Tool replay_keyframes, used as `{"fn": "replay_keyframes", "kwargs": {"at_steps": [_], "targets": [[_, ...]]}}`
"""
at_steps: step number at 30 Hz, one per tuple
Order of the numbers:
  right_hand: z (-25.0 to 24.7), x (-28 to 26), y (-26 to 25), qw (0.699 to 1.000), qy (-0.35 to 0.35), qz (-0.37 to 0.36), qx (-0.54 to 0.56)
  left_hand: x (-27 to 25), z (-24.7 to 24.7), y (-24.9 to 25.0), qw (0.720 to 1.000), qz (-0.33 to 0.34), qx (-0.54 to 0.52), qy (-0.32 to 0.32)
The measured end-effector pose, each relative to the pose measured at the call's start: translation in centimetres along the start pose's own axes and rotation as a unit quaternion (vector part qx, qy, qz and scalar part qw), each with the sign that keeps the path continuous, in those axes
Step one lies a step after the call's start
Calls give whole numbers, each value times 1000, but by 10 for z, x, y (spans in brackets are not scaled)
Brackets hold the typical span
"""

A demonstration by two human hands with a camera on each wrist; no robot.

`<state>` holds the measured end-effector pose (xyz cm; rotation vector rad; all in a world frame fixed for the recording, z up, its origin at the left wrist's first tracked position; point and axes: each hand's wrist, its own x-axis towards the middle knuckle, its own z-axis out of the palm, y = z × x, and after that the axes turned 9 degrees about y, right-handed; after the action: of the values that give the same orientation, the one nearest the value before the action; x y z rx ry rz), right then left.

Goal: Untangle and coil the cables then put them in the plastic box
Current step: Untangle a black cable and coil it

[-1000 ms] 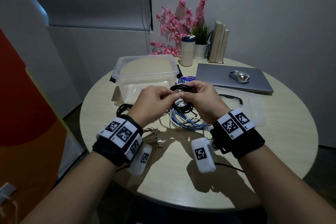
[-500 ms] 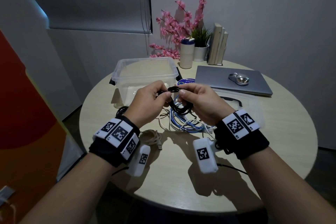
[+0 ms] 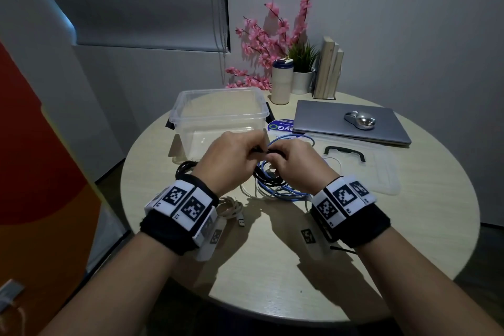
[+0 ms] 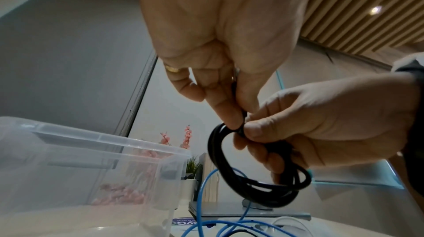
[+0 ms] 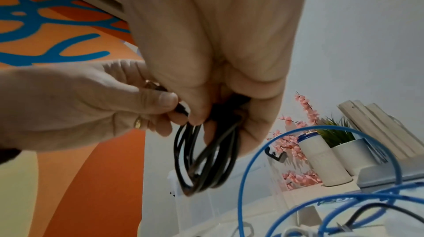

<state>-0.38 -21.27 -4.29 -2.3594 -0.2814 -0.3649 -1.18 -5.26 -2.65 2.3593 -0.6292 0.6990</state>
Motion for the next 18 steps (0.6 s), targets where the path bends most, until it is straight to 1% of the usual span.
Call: {"fn": "replay_keyframes", "kwargs": {"at_steps": [3, 5, 7, 9, 11, 13, 15, 18], "targets": [[-5, 1, -2, 999, -10, 19, 39, 5, -3, -6, 995, -74, -59, 23], [-11, 1, -5, 996, -30, 40, 75, 6, -6, -7, 993, -88, -65, 40], [-15, 0, -7, 992, -55, 55, 101, 7, -7, -7, 988, -102, -102, 61], [-17, -2, -8, 985, -87, 63, 135, 7, -6, -9, 973, -135, -171, 81], [-16, -5, -9, 974, -109, 70, 186, 7, -4, -9, 955, -171, -228, 86], [-15, -8, -11, 962, -111, 76, 238, 7, -2, -5, 940, -201, -261, 86], [-14, -10, -15, 954, -107, 80, 268, 7, 2, -1, 930, -217, -281, 95], [-9, -11, -19, 945, -89, 106, 298, 8, 9, 1, 931, -217, -269, 116]]}}
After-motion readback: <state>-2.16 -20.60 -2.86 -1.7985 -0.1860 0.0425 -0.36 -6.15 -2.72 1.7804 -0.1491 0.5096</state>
